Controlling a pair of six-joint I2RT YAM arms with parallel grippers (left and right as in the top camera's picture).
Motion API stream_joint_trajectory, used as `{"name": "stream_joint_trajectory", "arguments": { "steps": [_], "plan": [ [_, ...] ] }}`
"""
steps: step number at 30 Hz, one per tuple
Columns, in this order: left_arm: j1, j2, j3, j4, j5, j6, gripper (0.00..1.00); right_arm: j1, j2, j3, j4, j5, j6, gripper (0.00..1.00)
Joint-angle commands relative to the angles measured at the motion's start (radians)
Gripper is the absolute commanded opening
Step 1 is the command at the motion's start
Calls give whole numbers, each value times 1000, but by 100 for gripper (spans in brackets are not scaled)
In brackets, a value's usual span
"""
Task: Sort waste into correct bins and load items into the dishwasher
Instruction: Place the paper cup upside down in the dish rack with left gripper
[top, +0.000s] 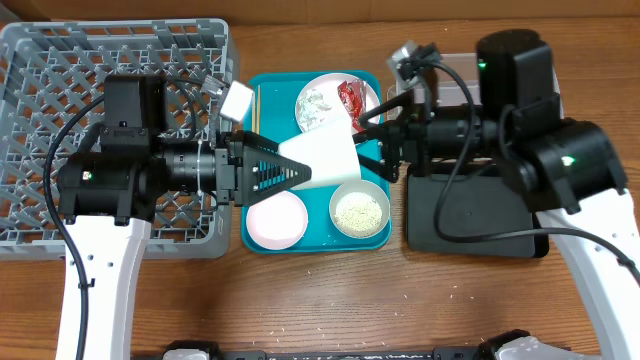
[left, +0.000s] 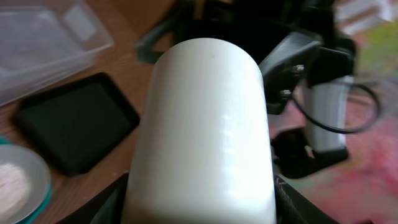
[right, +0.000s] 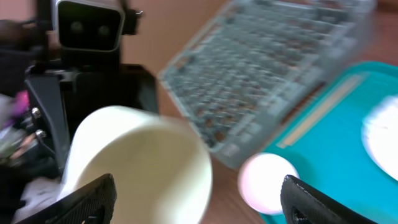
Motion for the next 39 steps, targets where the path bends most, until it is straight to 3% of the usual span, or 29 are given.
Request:
{"name": "stream_joint_trajectory", "arguments": {
  "steps": [1, 8, 12, 17, 24, 30, 31, 34, 35, 39],
  "plan": [
    [47, -6, 16, -55, -385, -80, 48, -39, -81, 13, -48, 124, 0, 86],
    [260, -6, 16, -286, -1012, -233, 46, -68, -122, 13, -206, 211, 0, 87],
    [381, -6, 15, -326, -1236, -264, 45, -68, -121, 13, -251, 220, 0, 88],
    [410, -4, -18, -301, -1458, -384, 46, -68, -121, 13, -252, 220, 0, 88],
    [409, 3, -219, -163, -1398, -385, 50, -68, -121, 13, -270, 220, 0, 89],
    [409, 26, -288, -100, -1393, -385, 52, -68, -121, 13, -281, 220, 0, 89],
    [409, 32, -288, -97, -1387, -385, 54, -68, -121, 13, -282, 220, 0, 89],
    [409, 48, -288, -84, -1349, -386, 93, -68, -121, 13, -282, 220, 0, 89],
    [410, 49, -288, -80, -1326, -385, 98, -68, -121, 13, -282, 220, 0, 89],
    [410, 48, -253, -93, -1255, -381, 92, -68, -121, 13, -282, 234, 0, 100]
  ]
}}
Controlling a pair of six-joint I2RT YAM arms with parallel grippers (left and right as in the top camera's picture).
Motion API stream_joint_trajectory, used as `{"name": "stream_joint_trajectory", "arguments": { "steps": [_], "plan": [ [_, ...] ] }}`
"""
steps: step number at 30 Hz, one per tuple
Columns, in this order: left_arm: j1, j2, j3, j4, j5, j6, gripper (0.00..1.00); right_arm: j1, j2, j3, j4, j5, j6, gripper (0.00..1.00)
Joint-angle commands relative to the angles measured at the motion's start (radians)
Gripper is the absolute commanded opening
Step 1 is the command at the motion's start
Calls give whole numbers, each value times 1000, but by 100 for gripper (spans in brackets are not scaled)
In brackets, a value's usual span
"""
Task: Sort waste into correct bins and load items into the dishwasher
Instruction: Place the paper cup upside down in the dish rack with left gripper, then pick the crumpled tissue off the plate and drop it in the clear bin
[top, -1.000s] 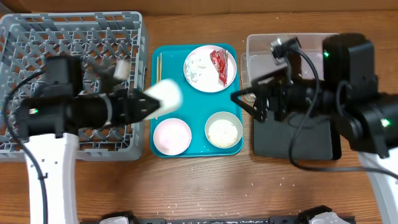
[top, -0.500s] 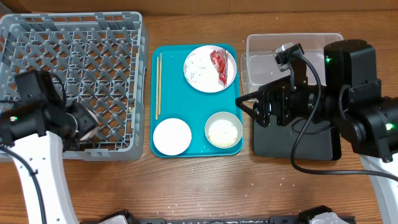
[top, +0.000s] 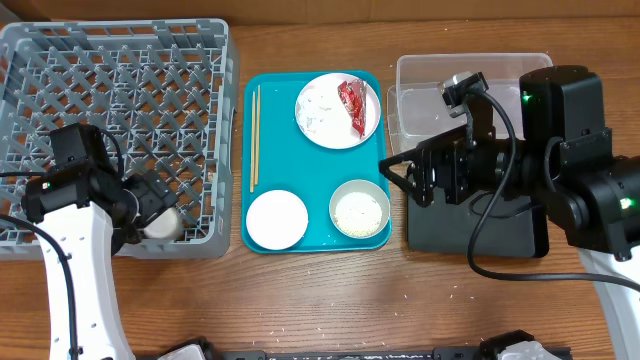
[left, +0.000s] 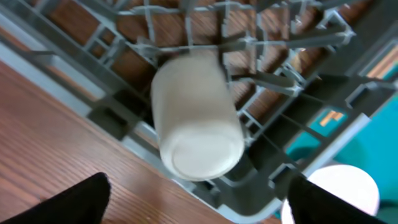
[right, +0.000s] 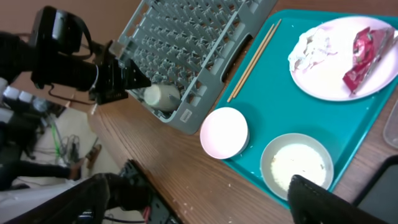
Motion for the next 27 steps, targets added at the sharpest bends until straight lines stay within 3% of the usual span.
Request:
{"name": "stream_joint_trajectory", "arguments": {
  "steps": [1, 5, 9, 15, 16, 18, 27],
  "plan": [
    [5, 6, 49, -14, 79, -5, 91, -3, -5, 12, 3, 28, 0, 100],
    [4, 6, 182, -82, 124, 36, 87, 2, 0, 12, 4, 105, 20, 100],
    [-14, 5, 389, -172, 305, 223, 79, 67, 63, 12, -11, 294, 84, 98],
    [-88, -10, 657, -296, 383, 398, 81, 141, 253, 13, 23, 381, 110, 89],
    [-99, -18, 689, -311, 382, 398, 83, 144, 289, 13, 59, 378, 117, 85],
    [-110, -37, 724, -326, 381, 398, 100, 145, 343, 13, 138, 364, 117, 82],
    [-109, -78, 731, -343, 381, 398, 100, 148, 626, 12, 573, 344, 117, 66]
  ]
}}
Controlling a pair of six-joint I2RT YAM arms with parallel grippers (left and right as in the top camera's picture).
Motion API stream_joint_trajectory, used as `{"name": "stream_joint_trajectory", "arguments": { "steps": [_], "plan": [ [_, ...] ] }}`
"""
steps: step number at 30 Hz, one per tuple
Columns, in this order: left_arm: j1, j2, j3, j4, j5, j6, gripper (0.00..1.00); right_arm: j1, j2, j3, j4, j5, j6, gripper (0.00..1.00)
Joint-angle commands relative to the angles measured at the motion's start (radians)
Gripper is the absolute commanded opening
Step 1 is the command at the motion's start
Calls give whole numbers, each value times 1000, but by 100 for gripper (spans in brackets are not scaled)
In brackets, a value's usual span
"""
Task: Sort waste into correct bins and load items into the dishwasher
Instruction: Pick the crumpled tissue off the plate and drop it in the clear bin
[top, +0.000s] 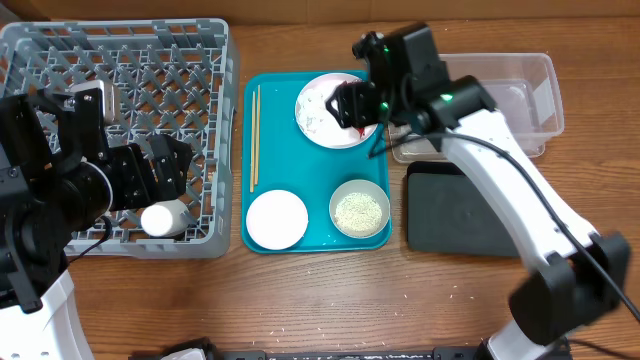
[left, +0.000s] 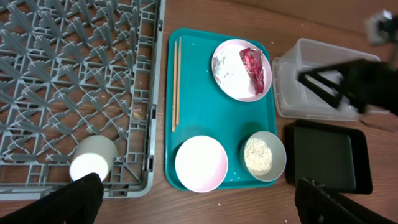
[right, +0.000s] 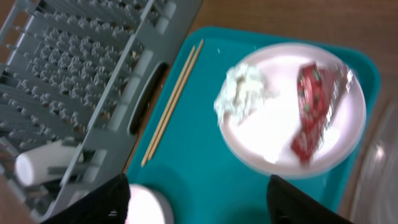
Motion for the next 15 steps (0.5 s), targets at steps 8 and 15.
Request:
{"name": "stream_joint_trajectory", "arguments": {
  "steps": [8, 15],
  "plan": [
    [-2, 23, 14, 2, 19, 28, 100, 19, 341, 12, 275, 2, 12, 75],
    [-2, 34, 14, 2, 19, 28, 100, 66, 472, 12, 399, 39, 21, 76]
  ]
}}
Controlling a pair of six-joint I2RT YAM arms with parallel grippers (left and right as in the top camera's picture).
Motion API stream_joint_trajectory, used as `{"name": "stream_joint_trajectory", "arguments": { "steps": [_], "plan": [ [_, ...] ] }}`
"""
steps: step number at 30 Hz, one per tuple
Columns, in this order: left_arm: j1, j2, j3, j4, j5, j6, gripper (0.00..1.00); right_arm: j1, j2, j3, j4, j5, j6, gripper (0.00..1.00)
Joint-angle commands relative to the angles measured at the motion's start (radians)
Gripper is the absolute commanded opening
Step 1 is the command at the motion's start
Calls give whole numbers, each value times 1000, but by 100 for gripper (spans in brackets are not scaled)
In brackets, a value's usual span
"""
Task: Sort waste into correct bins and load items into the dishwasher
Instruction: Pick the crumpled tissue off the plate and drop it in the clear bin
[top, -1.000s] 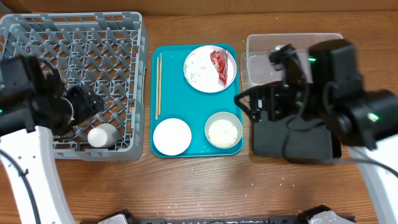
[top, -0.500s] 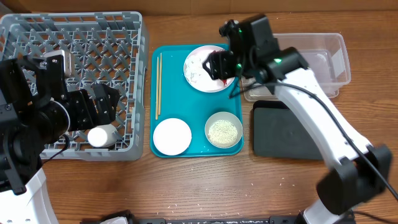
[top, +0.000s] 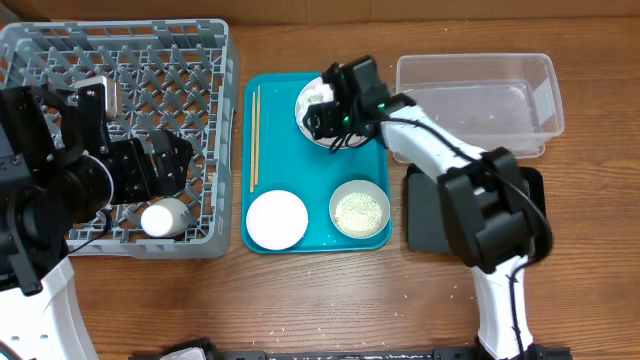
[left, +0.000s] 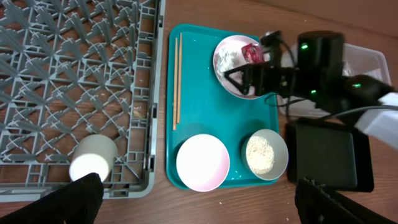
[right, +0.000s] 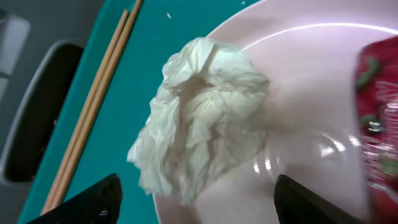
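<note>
A crumpled white tissue (right: 199, 118) and a red wrapper (right: 380, 93) lie on a pink plate (right: 311, 143) at the back of the teal tray (top: 270, 170). My right gripper (right: 199, 202) hangs open just above the tissue, one finger on each side; from overhead the right gripper (top: 328, 122) covers most of the plate. A white cup (top: 165, 216) lies on its side in the front of the grey dish rack (top: 60, 60). My left gripper (top: 160, 165) is open above the rack, holding nothing.
Wooden chopsticks (top: 254, 138), a pink bowl (top: 277, 219) and a grey bowl of rice (top: 360, 209) are on the tray. A clear bin (top: 480, 95) stands at the back right, a black bin (top: 440, 215) in front of it.
My right gripper has dropped from higher over the plate to close above the tissue, still open. The left arm and the cup have not moved.
My left gripper held the white cup over the tray, with the right gripper facing it. Then the cup lay in the rack's front, the left gripper open over it, the right arm over the black bin. Later the right gripper was over the plate; now low at the tissue.
</note>
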Motion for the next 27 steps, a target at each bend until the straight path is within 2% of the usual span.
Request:
{"name": "stream_joint_trajectory", "arguments": {
  "steps": [1, 3, 4, 5, 6, 8, 11, 18, 23, 27],
  "plan": [
    [-2, 8, 14, 2, 19, 23, 100, 37, 39, 12, 47, 48, 4, 73],
    [-2, 9, 14, 2, 19, 23, 100, 45, 51, 12, 60, 113, 4, 62],
    [-2, 9, 14, 2, 19, 23, 100, 46, 51, 12, 61, 146, 4, 52],
    [-2, 10, 14, 2, 19, 23, 100, 45, 49, 13, 57, 176, 4, 30],
    [-2, 10, 14, 2, 19, 23, 100, 45, 39, 17, 43, 171, 4, 20],
    [-2, 10, 14, 2, 19, 23, 100, 41, 16, 26, 10, 164, 4, 11],
    [-2, 10, 14, 2, 19, 23, 100, 35, -49, 37, -47, 158, 3, 9],
    [-2, 10, 14, 2, 19, 23, 100, 31, -221, 37, -128, 11, 3, 5],
    [-2, 10, 14, 2, 19, 23, 100, 25, -281, 38, -200, 19, 3, 4],
    [-2, 10, 14, 2, 19, 23, 100, -23, -346, 38, -246, 106, 4, 4]
  ]
}}
